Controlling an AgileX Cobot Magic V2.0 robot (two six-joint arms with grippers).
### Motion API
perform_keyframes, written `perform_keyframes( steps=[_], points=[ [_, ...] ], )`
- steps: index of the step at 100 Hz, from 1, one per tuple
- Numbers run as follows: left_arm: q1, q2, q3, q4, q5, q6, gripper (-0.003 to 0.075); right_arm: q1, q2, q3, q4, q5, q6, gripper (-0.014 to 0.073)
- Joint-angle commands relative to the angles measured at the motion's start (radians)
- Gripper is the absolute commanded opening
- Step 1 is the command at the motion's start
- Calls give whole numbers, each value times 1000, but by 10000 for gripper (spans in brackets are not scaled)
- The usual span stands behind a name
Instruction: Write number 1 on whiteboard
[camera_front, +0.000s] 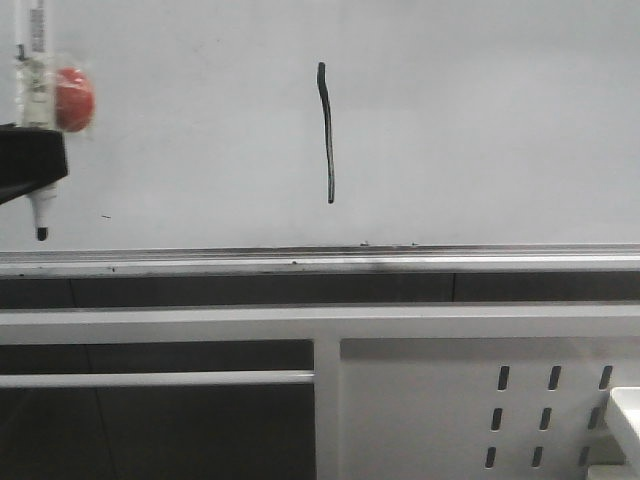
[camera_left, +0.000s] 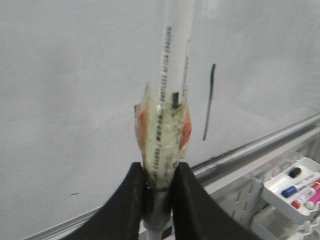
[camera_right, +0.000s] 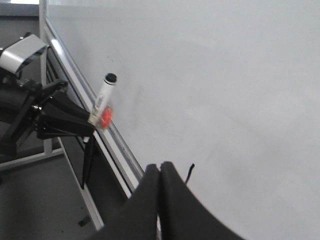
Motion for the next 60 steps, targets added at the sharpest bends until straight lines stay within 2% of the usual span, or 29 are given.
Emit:
perform_keyframes(
  steps=[1, 20, 29, 44, 60],
  points=[
    [-3, -3, 9, -90, -131, 36, -20, -28, -70, 57, -15, -145, 20, -59],
    [-3, 89, 16, -115, -217, 41, -20, -89, -193, 246, -15, -344, 29, -58],
    [-3, 167, 16, -135, -306, 43, -20, -110, -208, 281, -10, -342, 29, -59],
    [-3, 261, -6, -159, -306, 41, -20, -112, -208, 283, -9, -333, 29, -59],
    [-3, 256, -51, -159, -306, 41, -20, -112, -208, 283, -9, -348, 29, -59]
  ],
)
